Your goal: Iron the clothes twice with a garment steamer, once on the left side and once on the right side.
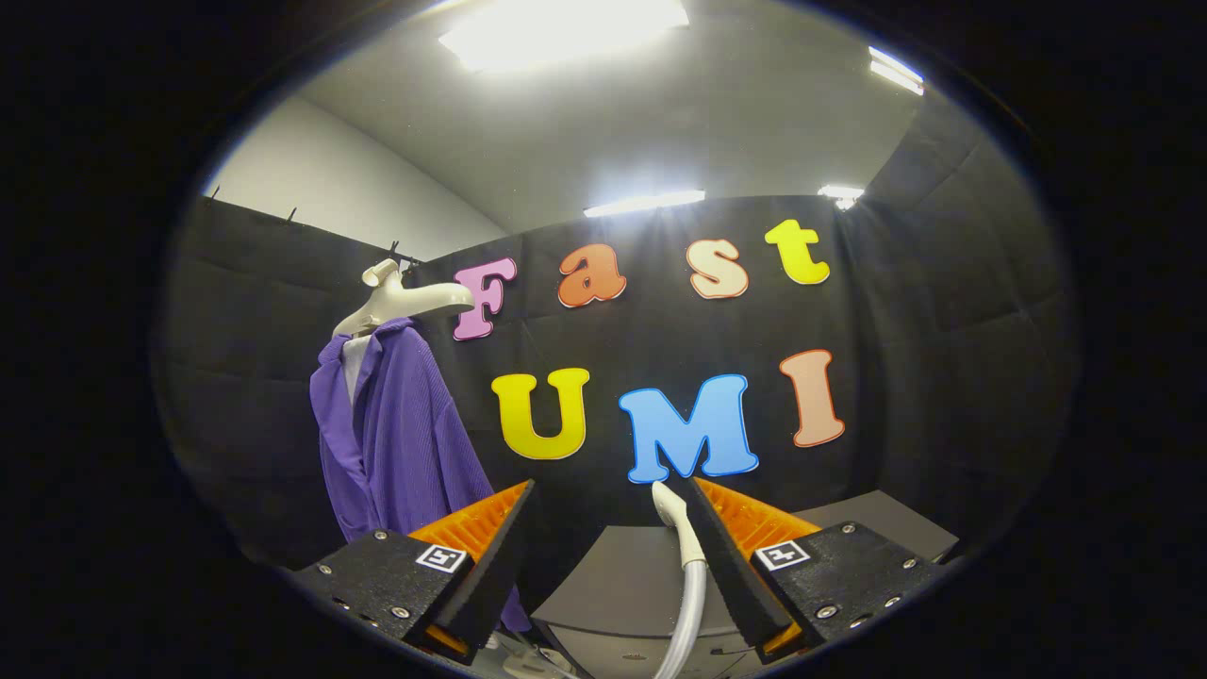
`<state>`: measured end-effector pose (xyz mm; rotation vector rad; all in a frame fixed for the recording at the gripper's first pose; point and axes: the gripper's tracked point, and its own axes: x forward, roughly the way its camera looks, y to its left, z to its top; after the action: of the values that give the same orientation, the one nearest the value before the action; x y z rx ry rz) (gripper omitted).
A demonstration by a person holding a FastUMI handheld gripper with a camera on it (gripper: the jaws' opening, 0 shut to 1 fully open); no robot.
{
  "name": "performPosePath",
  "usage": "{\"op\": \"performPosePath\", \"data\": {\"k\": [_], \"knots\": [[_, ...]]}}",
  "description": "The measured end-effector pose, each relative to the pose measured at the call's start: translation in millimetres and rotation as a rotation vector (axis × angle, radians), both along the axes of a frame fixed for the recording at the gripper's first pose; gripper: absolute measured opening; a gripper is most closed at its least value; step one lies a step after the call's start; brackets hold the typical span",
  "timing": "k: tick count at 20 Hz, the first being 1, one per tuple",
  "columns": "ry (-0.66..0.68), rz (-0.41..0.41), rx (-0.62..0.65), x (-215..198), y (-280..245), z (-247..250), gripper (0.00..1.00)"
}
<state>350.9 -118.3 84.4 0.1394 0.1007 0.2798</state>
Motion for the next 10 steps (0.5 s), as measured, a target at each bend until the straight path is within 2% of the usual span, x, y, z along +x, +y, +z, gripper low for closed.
{"op": "performPosePath", "data": {"k": [6,10], "knots": [[0.09,0.051,0.049,79,-14,-18,0.95],[0.198,0.076,0.089,127,-19,-54,0.94]]}}
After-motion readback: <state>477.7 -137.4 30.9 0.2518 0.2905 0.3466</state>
